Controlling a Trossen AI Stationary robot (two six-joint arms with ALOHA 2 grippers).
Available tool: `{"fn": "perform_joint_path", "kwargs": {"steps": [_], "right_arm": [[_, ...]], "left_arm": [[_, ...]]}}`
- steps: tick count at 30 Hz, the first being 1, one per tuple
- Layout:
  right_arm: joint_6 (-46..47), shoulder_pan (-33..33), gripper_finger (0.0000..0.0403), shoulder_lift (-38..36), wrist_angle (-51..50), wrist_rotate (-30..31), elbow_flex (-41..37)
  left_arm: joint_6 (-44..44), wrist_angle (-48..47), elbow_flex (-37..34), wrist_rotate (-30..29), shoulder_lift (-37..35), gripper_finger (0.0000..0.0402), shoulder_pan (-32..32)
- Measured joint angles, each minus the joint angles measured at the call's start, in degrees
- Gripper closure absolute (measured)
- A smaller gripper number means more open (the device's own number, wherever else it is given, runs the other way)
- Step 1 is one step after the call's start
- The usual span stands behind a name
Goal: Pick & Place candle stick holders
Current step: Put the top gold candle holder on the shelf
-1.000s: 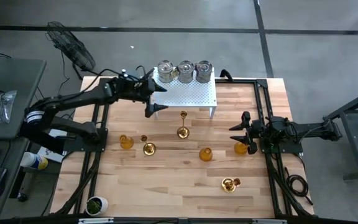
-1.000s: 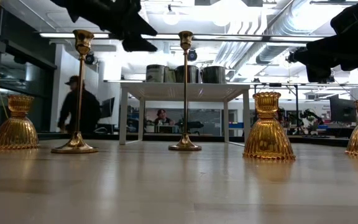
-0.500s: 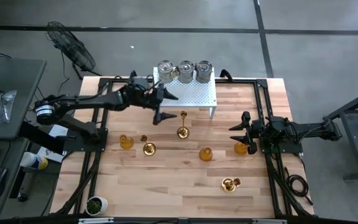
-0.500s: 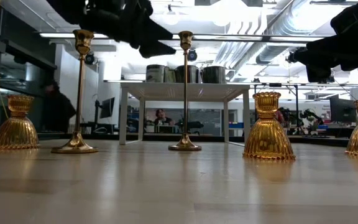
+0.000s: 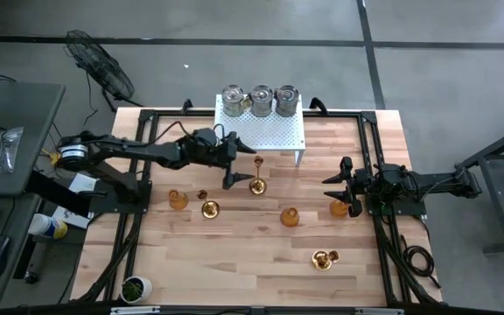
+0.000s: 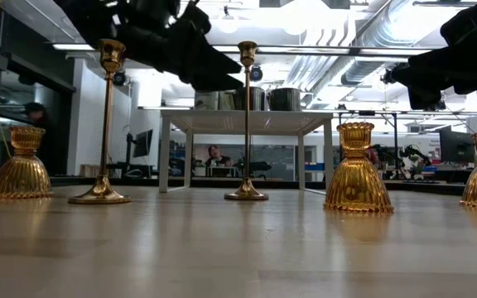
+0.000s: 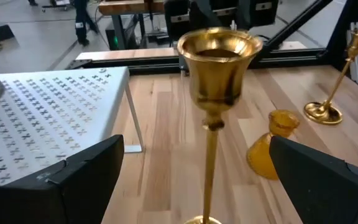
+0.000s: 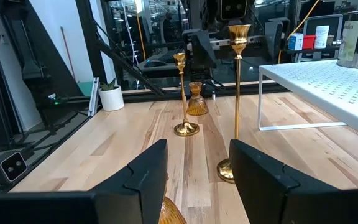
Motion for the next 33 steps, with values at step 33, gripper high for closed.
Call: {"fn": "perform_joint_path", "kwargs": {"steps": [33], "right_arm": [[0.0, 0.0, 0.0238, 0.0, 0.0, 0.0, 0.0]], "left_arm": [[0.0, 15.4, -0.7, 3.1, 9.1, 0.0160, -0.4]]}}
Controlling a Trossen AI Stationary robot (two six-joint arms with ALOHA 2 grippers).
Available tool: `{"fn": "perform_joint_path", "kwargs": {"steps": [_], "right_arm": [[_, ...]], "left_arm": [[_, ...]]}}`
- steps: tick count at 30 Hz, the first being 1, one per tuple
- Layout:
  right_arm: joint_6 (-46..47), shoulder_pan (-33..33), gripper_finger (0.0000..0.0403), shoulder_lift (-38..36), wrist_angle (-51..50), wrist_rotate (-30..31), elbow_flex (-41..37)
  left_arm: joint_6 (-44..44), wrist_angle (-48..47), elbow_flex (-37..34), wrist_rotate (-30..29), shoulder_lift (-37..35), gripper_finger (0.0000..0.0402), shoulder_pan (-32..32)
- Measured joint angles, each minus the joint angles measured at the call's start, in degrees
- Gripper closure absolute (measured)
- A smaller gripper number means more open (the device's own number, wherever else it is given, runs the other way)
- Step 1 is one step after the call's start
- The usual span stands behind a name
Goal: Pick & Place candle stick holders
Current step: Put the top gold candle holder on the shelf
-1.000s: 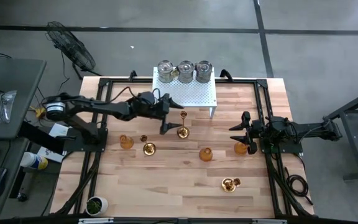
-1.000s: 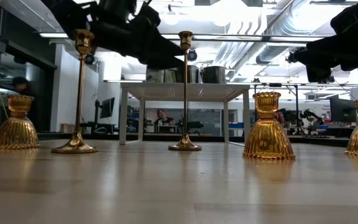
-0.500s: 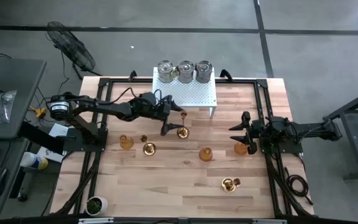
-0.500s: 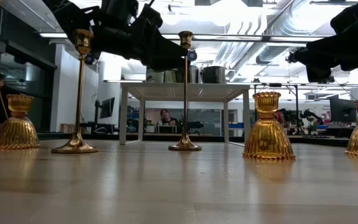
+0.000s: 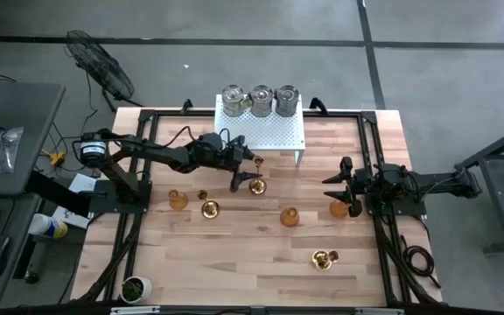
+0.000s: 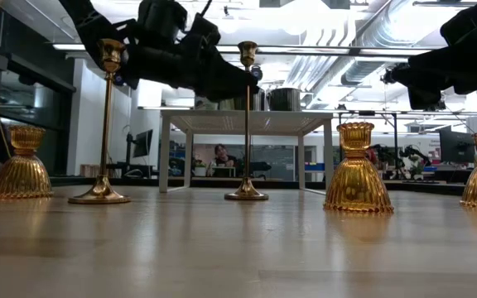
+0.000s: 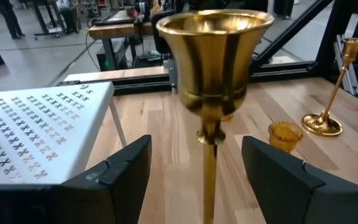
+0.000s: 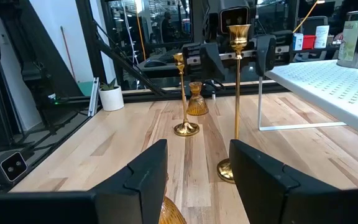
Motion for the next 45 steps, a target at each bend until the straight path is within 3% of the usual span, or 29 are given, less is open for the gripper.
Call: {"fn": "perform_joint_path", "kwargs": {"steps": [8, 25, 35, 45], "right_arm": [[0.0, 0.0, 0.0238, 0.0, 0.0, 0.0, 0.0], [0.0, 0.0, 0.0238, 0.0, 0.0, 0.0, 0.0], [0.0, 0.0, 0.0238, 0.0, 0.0, 0.0, 0.0], [0.0, 0.0, 0.0238, 0.0, 0.0, 0.0, 0.0]], "left_arm": [[0.0, 0.5, 0.0, 1.2, 0.0, 0.0179, 0.1], [-0.6, 0.6, 0.0, 3.5, 0.0, 0.0385, 0.1], [-0.5, 0.2, 1.8, 2.6, -2.0, 0.0391, 0.1], [-7.6, -17.1, 14.8, 2.5, -6.6, 0.0389, 0.1]]}}
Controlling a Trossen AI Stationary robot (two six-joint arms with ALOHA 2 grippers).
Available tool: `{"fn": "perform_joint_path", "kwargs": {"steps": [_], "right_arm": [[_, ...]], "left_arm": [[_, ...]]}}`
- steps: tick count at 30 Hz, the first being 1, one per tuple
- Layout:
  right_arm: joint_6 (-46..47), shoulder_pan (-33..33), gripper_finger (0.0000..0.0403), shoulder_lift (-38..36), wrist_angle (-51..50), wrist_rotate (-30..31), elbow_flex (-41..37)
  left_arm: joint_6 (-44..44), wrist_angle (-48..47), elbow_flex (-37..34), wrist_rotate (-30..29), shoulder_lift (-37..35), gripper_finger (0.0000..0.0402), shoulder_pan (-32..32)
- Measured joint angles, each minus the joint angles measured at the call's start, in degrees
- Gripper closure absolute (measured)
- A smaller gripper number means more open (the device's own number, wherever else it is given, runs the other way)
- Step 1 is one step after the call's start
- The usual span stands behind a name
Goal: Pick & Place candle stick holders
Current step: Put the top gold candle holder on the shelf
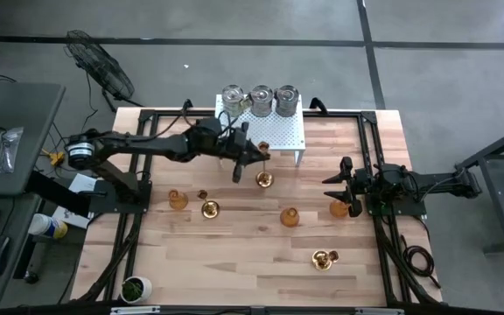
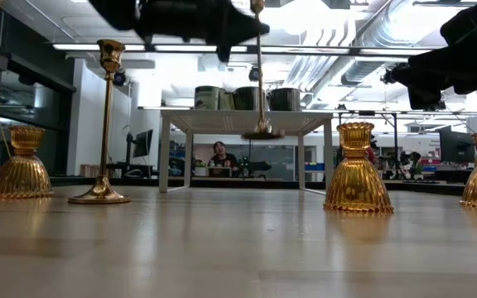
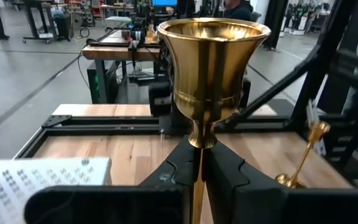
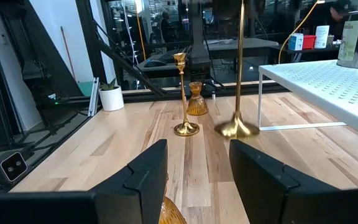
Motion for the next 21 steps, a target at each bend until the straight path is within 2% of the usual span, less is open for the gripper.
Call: {"fn": "perform_joint_path", "kwargs": {"steps": [6, 10, 16, 21], "right_arm": [[0.0, 0.0, 0.0238, 0.0, 0.0, 0.0, 0.0], [0.0, 0.0, 0.0238, 0.0, 0.0, 0.0, 0.0], [0.0, 0.0, 0.0238, 0.0, 0.0, 0.0, 0.0], [0.0, 0.0, 0.0238, 0.0, 0.0, 0.0, 0.0]], "left_arm": [[-0.1, -14.9, 12.3, -1.2, -0.1, 0.0392, 0.0], [0.1, -22.2, 19.0, -10.4, -0.1, 0.0392, 0.0], [0.3, -22.7, 22.1, -21.9, 0.7, 0.0392, 0.1], [-0.1, -22.5, 26.2, -24.8, 3.5, 0.0392, 1.2]]}}
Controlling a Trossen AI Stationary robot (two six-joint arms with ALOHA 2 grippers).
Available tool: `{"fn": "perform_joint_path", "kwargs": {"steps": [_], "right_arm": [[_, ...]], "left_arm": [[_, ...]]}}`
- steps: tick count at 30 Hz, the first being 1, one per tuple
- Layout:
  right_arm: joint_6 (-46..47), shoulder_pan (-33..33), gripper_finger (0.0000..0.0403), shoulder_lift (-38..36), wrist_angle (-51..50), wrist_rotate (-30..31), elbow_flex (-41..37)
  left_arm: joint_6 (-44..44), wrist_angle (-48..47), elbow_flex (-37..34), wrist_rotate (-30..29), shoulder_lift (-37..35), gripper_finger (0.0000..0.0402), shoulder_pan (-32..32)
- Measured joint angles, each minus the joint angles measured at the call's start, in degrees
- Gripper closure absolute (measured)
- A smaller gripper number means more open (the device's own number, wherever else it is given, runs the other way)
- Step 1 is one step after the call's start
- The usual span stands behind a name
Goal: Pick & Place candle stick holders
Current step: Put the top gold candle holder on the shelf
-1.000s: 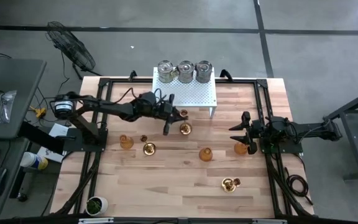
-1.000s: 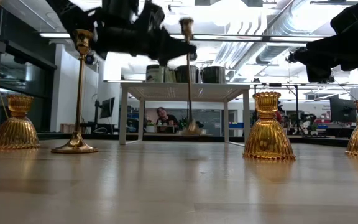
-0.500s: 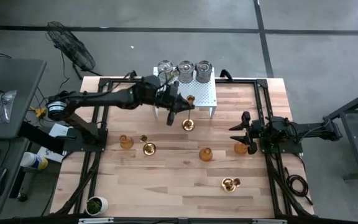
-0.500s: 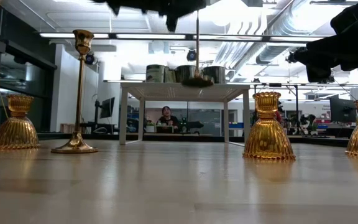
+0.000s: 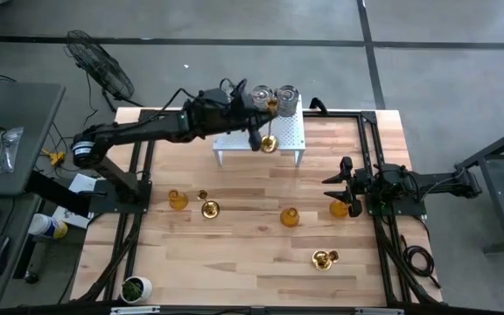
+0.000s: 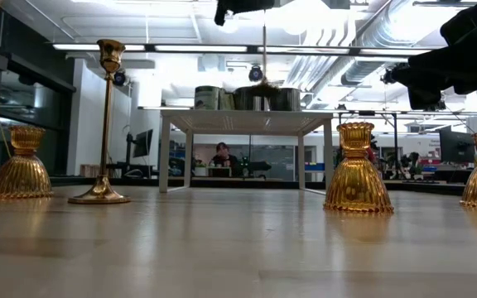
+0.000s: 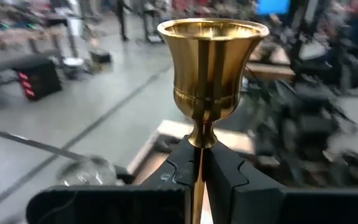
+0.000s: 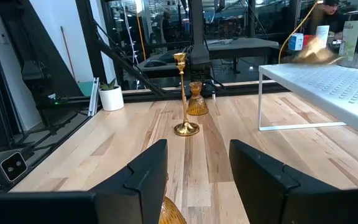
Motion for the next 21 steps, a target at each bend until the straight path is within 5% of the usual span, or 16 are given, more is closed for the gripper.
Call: {"fn": "perform_joint_path", "kwargs": {"steps": [21], "right_arm": [[0.0, 0.0, 0.0238, 0.0, 0.0, 0.0, 0.0]], "left_arm": [[-0.2, -1.7, 18.5, -1.7, 16.9, 0.0393, 4.3]]}}
